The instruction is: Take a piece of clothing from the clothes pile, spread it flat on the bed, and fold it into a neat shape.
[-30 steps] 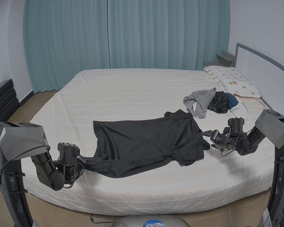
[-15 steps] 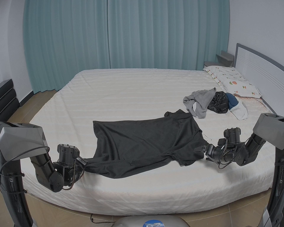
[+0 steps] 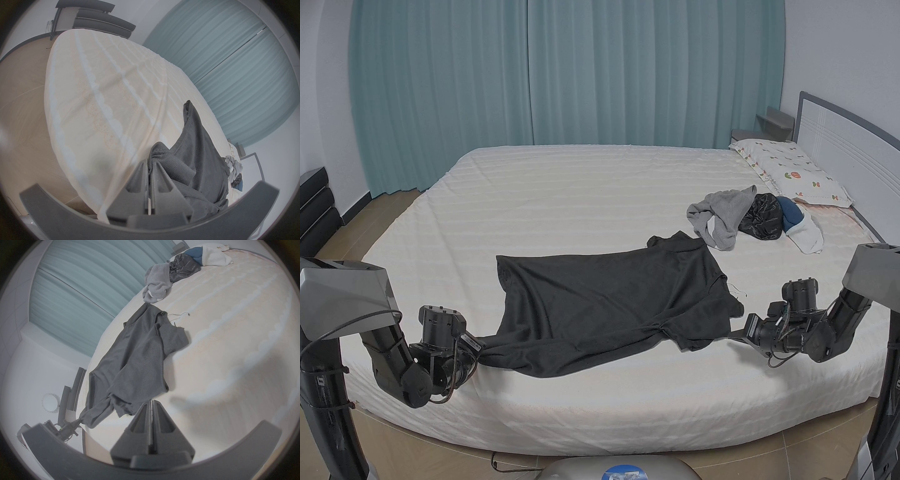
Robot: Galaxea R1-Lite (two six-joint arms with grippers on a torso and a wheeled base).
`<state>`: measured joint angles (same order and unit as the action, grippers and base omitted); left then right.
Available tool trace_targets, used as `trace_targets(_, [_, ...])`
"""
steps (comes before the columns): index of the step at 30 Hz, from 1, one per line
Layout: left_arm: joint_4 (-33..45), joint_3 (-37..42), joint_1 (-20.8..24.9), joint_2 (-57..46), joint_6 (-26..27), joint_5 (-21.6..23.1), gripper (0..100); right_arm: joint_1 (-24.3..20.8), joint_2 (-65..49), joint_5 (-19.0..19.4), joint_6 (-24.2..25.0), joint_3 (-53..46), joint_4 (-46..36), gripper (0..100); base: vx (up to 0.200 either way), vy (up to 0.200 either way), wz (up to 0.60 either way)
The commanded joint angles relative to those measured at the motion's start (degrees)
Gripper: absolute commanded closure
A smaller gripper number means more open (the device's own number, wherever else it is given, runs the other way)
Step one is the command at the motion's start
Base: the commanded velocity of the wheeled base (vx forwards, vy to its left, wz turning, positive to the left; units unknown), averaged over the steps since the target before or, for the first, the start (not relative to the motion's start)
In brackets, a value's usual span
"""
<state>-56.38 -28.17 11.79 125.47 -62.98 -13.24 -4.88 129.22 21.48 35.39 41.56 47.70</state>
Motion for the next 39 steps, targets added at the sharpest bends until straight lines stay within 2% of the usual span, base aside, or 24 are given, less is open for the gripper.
trace_targets(1, [0.04, 1.01, -0.1, -1.63, 0.05, 0.06, 100, 2.33, -7.84, 2.6, 1.09, -6.49, 1.08, 100, 0.0, 0.0, 0.0])
trace_targets(2, [0.04, 1.1, -0.1, -1.89, 0.05, 0.06, 100, 3.21, -10.66, 4.54, 1.52, -9.21, 0.99, 100, 0.0, 0.0, 0.0])
trace_targets(5, [0.31, 1.45, -0.01, -2.86, 0.13, 0.06, 100, 4.17, -14.35, 7.0, 1.61, -12.73, 0.99, 100, 0.0, 0.0, 0.0])
trace_targets(13, [0.31, 2.07, 0.16, -3.21, 0.05, 0.93, 100, 2.94, -9.6, 6.47, 0.91, -11.85, 1.87, 100, 0.0, 0.0, 0.0])
trace_targets(14, [0.22, 2.07, 0.08, -3.21, 0.05, 1.11, 100, 2.5, -8.02, 6.12, 1.09, -10.53, 3.01, 0, 0.0, 0.0, 0.0])
trace_targets(15, [0.22, 2.07, 0.08, -3.21, 0.05, 1.11, 100, 2.5, -8.02, 6.12, 1.09, -10.53, 3.01, 0, 0.0, 0.0, 0.0])
trace_targets(17, [0.22, 1.98, 0.08, -3.12, 0.05, 1.11, 100, 1.36, -3.62, 2.69, 0.65, -7.37, 4.86, 0, 0.0, 0.0, 0.0])
trace_targets(18, [0.22, 1.98, 0.08, -3.12, 0.05, 1.11, 100, 1.36, -3.62, 2.69, 0.65, -7.37, 4.86, 0, 0.0, 0.0, 0.0])
trace_targets(19, [0.22, 1.98, 0.08, -2.77, 0.05, 1.29, 100, 0.13, -0.72, 0.58, 0.56, -4.47, 6.09, 0, 0.0, 0.0, 0.0])
trace_targets(21, [0.04, 1.89, 0.08, -2.51, 0.05, 1.29, 100, -0.31, 2.0, -0.39, 0.56, -1.3, 6.35, 0, 0.0, 0.0, 0.0])
trace_targets(28, [0.04, 1.81, 0.08, -2.59, 0.05, 1.29, 100, -1.36, 8.24, -0.56, 1.26, 8.63, 4.68, 0, 0.0, 0.0, 0.0])
trace_targets(29, [0.04, 1.81, 0.08, -2.51, 0.05, 1.29, 100, -1.72, 9.03, -0.65, 1.17, 9.68, 3.89, 100, 0.0, 0.0, 0.0])
trace_targets(34, [0.13, 1.81, 0.08, -2.59, 0.05, 1.29, 100, -2.33, 10.61, -0.91, 1.35, 11.35, 1.69, 100, 0.0, 0.0, 0.0])
trace_targets(39, [0.22, 1.98, 0.16, -2.95, 0.05, 1.29, 100, -0.92, 5.69, -1.62, 2.49, 6.61, 1.78, 100, 0.0, 0.0, 0.0])
